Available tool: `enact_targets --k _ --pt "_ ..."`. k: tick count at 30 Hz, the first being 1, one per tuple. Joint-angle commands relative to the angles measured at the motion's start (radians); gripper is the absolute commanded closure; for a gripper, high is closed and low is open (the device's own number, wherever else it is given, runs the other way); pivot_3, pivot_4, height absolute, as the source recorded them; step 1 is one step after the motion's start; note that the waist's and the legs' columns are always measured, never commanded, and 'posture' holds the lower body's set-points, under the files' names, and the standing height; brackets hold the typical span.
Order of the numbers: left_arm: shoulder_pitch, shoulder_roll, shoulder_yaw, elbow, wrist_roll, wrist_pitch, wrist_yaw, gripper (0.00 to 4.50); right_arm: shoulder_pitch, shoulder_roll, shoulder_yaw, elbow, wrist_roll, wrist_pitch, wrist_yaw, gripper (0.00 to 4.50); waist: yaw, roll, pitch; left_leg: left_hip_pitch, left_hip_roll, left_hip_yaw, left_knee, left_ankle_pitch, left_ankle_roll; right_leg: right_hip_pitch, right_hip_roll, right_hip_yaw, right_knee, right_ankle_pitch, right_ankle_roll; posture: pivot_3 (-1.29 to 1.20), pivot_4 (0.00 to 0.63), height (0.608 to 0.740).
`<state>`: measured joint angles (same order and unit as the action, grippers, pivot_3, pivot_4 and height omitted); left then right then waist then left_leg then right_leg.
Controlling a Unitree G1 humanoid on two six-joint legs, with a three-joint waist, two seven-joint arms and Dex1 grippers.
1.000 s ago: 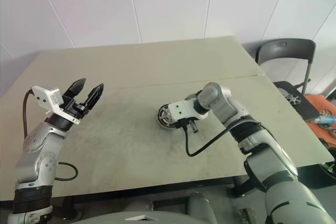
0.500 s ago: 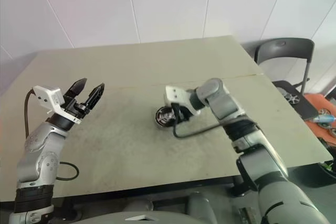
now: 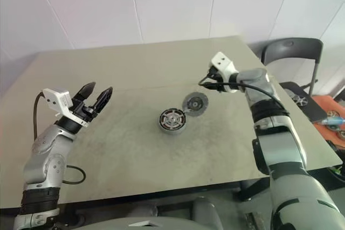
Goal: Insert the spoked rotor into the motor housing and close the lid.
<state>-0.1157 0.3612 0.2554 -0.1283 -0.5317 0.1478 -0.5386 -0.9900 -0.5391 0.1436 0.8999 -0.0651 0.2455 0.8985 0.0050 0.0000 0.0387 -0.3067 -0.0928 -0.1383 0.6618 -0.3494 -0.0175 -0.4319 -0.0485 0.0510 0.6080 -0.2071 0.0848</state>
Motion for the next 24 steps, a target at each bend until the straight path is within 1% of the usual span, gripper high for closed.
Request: enact_targets --k 1,3,5,9,13,17,22,24 --pt "-0.027 0.003 0.003 -0.006 0.004 -0.019 -0.011 0.76 -0.054 -0.042 0.002 0.035 -0.038 -0.067 -0.020 3.78 -0.003 0.000 0.000 0.000 0.000 0.000 0.000 0.000 0.000 0.000 0.000 0.000 0.000 0.000 0.000 0.00 0.000 0.740" --pt "-0.033 0.002 0.001 0.002 0.005 -0.020 -0.015 0.76 -0.038 -0.067 0.051 0.060 -0.088 -0.104 0.005 4.48 -0.001 0.000 0.000 0.000 0.000 0.000 0.000 0.000 0.000 0.000 0.000 0.000 0.000 0.000 0.000 0.00 0.000 0.740" --pt "-0.035 -0.001 -0.002 0.004 0.006 -0.022 -0.018 0.76 -0.009 -0.082 0.086 0.060 -0.118 -0.139 0.046 4.48 0.000 0.000 0.000 0.000 0.000 0.000 0.000 0.000 0.000 0.000 0.000 0.000 0.000 0.000 0.000 0.00 0.000 0.740" --pt "-0.030 -0.001 -0.010 0.001 -0.001 -0.017 -0.039 0.76 0.026 -0.056 0.070 0.015 -0.075 -0.117 0.132 4.48 -0.002 0.000 0.000 0.000 0.000 0.000 0.000 0.000 0.000 0.000 0.000 0.000 0.000 0.000 0.000 0.00 0.000 0.740" --pt "-0.016 0.003 -0.024 -0.011 0.000 -0.004 -0.061 0.76 0.049 -0.021 0.066 -0.014 -0.072 -0.103 0.146 4.48 -0.002 0.000 0.000 0.000 0.000 0.000 0.000 0.000 0.000 0.000 0.000 0.000 0.000 0.000 0.000 0.00 0.000 0.740" --pt "-0.004 0.006 -0.027 -0.019 0.003 0.001 -0.064 0.76 0.066 0.017 0.041 -0.071 -0.014 -0.044 0.196 4.48 -0.001 0.000 0.000 0.001 0.000 0.000 0.000 0.000 0.000 0.000 0.001 0.000 0.001 0.000 0.000 0.00 0.000 0.740" --pt "0.005 0.009 -0.025 -0.024 0.009 -0.001 -0.055 0.76 0.075 0.028 0.035 -0.112 0.021 0.011 0.223 4.48 0.008 0.000 0.000 0.001 0.000 0.000 0.000 0.000 0.000 0.000 0.000 0.000 0.001 0.000 0.000 0.00 0.000 0.740" --pt "0.008 0.010 -0.024 -0.025 0.009 0.000 -0.053 0.76 0.090 0.026 0.035 -0.166 0.063 0.061 0.292 4.48 0.007 0.000 0.000 0.001 0.000 0.000 0.000 0.000 0.000 0.000 0.000 0.000 0.001 0.000 0.000 0.00 0.000 0.740"
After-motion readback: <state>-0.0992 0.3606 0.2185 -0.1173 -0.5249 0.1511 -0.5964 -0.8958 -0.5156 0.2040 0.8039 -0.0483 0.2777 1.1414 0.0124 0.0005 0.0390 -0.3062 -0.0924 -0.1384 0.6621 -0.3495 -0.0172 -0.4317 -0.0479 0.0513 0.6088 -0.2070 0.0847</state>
